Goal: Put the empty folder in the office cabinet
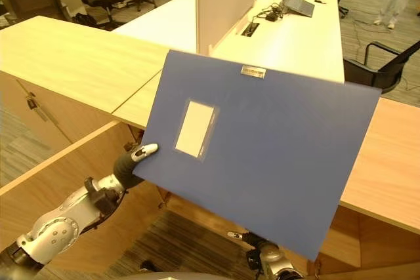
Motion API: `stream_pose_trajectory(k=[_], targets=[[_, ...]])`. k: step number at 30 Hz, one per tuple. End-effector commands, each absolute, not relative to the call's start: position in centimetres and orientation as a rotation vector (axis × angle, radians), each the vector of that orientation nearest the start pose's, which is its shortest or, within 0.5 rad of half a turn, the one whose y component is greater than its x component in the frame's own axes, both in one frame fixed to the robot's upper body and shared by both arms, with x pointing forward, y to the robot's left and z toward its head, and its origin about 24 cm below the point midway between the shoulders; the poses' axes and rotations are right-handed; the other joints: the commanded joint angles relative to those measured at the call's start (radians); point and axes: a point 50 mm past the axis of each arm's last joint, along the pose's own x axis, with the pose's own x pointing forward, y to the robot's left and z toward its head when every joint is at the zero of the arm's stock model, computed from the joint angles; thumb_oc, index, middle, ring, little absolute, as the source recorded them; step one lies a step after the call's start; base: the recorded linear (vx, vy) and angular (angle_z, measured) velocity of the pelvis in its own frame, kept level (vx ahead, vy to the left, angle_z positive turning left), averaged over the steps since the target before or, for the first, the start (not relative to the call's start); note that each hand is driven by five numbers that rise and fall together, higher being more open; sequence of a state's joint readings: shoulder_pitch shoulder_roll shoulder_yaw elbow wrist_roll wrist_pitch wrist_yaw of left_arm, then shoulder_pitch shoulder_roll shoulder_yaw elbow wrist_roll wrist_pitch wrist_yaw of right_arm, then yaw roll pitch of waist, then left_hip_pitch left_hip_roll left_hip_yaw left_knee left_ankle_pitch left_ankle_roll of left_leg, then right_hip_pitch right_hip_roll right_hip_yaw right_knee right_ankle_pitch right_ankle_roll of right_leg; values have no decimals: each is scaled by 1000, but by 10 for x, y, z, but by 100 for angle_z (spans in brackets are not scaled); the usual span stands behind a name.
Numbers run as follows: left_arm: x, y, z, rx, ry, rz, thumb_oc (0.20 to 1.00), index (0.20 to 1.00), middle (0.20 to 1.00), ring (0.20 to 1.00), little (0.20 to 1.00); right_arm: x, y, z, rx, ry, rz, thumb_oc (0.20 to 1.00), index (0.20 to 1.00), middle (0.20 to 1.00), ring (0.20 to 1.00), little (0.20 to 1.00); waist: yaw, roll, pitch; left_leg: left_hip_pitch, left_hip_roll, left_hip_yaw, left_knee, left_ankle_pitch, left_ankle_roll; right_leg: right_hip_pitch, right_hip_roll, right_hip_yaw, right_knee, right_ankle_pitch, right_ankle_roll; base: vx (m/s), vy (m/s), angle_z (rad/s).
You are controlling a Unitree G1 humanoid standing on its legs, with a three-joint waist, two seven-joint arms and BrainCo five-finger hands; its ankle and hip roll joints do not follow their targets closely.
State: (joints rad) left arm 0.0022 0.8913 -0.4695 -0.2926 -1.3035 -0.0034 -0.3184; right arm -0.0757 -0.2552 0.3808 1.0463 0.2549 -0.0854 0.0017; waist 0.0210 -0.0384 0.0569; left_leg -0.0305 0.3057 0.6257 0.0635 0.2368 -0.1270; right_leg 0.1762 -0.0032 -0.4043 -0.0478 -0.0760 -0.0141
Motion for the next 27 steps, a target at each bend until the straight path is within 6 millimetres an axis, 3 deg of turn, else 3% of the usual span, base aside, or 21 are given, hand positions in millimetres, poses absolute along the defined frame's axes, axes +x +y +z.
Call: stream_pose_trajectory(k=[1, 2, 4, 5, 6, 7, 13, 15, 17, 19, 27], targets=[[221, 160, 111, -463, 30, -859, 200, 200, 200, 200, 200, 175, -225, -121, -206, 816, 15, 1000, 1000, 1000, 1000, 1000, 12, 2, 24, -14, 142, -49, 381, -156, -77, -41, 37, 10, -39, 9, 12, -29, 148, -37], [221, 163, 110, -408, 52, -871, 200, 200, 200, 200, 200, 166, -235, -123, -190, 838, -24, 1000, 1000, 1000, 1000, 1000, 2, -3, 24, -10, 109, -84, 400, -192, -62, -45, 21, -6, -39, 23, 20, -18, 132, -23], [221, 164, 110, -382, 60, -881, 200, 200, 200, 200, 200, 161, -240, -125, -179, 853, -47, 1000, 1000, 1000, 1000, 1000, -9, -4, 20, -7, 87, -94, 389, -216, -53, -48, 10, -20, -40, 29, 29, -6, 145, 25], [220, 165, 110, -357, 70, -886, 200, 200, 200, 200, 200, 157, -243, -126, -166, 862, -63, 1000, 1000, 1000, 1000, 1000, -22, -2, 15, 12, 58, -84, 355, -247, -39, -54, -1, -30, -40, 36, 40, -20, 330, 58], [220, 165, 106, -308, 98, -916, 200, 200, 200, 200, 200, 147, -249, -129, -147, 888, -96, 1000, 1000, 1000, 1000, 1000, -48, 8, 2, 53, 2, -53, 245, -298, -14, -69, -28, -47, -39, 52, 66, -20, 287, 58], [220, 165, 106, -308, 98, -917, 200, 200, 200, 200, 200, 147, -249, -129, -146, 888, -97, 1000, 1000, 1000, 1000, 1000, -47, 5, 1, 57, -6, -50, 233, -295, -10, -69, -32, -47, -38, 54, 69, -32, 333, 33], [220, 173, 96, -105, 177, -972, 200, 200, 200, 200, 200, 117, -272, -135, -56, 963, -255, 1000, 1000, 1000, 1000, 1000, -93, 35, -21, 119, -179, -73, -43, -260, 41, -130, -154, -75, -14, 131, 154, -30, 303, 38], [219, 174, 95, -57, 188, -991, 200, 200, 200, 200, 200, 114, -275, -135, -51, 968, -265, 1000, 1000, 1000, 1000, 1000, -96, 36, -22, 127, -198, -78, -69, -254, 50, -135, -168, -78, -9, 137, 163, -26, 235, 27], [219, 181, 94, 90, 207, -1015, 200, 200, 200, 200, 200, 99, -287, -137, -34, 1005, -330, 1000, 1000, 1000, 1000, 1000, -103, 39, -25, 138, -243, -92, -116, -250, 69, -143, -205, -88, 4, 152, 184, -36, 240, 24], [220, 184, 94, 140, 212, -1022, 200, 200, 200, 200, 200, 96, -291, -136, -31, 1009, -348, 1000, 1000, 1000, 1000, 1000, -106, 38, -25, 140, -255, -98, -131, -248, 75, -150, -220, -92, 11, 157, 192, -23, 134, 13], [224, 196, 103, 570, 147, -1070, 200, 200, 200, 200, 200, 67, -320, -128, -42, 1038, -419, 1000, 1000, 1000, 1000, 1000, -124, 31, -22, 110, -329, -142, -151, -267, 107, -198, -357, -159, 98, 202, 249, -42, 181, 15]])
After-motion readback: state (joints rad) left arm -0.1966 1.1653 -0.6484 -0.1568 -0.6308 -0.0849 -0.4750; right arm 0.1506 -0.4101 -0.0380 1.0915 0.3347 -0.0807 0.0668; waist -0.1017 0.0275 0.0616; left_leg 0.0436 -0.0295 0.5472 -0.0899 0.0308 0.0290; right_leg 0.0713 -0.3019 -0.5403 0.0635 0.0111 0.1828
